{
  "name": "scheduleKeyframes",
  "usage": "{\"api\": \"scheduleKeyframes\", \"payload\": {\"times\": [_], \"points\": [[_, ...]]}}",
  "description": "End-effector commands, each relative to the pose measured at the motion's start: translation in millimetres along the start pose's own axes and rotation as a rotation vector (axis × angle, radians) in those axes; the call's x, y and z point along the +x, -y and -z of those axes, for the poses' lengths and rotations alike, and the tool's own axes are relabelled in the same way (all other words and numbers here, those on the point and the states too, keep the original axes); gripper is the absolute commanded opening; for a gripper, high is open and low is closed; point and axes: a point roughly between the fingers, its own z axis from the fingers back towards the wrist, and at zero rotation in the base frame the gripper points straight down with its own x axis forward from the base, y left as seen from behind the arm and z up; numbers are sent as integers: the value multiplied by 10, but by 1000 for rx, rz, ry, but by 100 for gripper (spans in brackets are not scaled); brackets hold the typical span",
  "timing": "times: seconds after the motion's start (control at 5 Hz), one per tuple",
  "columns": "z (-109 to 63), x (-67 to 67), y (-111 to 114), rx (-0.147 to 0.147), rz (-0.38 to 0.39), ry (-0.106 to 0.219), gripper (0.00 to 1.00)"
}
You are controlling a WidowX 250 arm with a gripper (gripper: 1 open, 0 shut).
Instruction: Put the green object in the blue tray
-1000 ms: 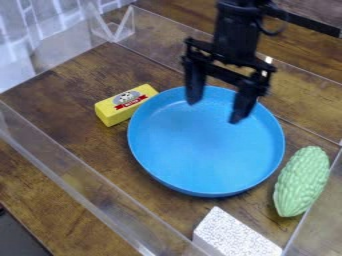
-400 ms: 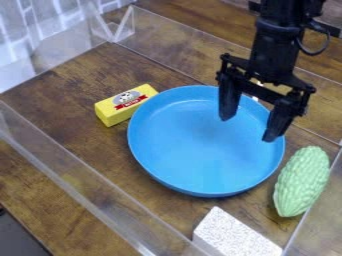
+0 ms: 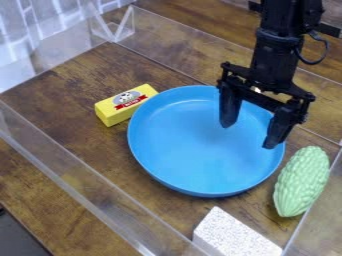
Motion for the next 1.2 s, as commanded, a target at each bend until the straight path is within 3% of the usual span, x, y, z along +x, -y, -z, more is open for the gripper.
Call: {"api": "scheduleKeyframes", "payload": {"times": [0.0,1.0], "points": [[-158,68,95,-7,22,62,100],[-90,252,199,10,41,123,100]]}}
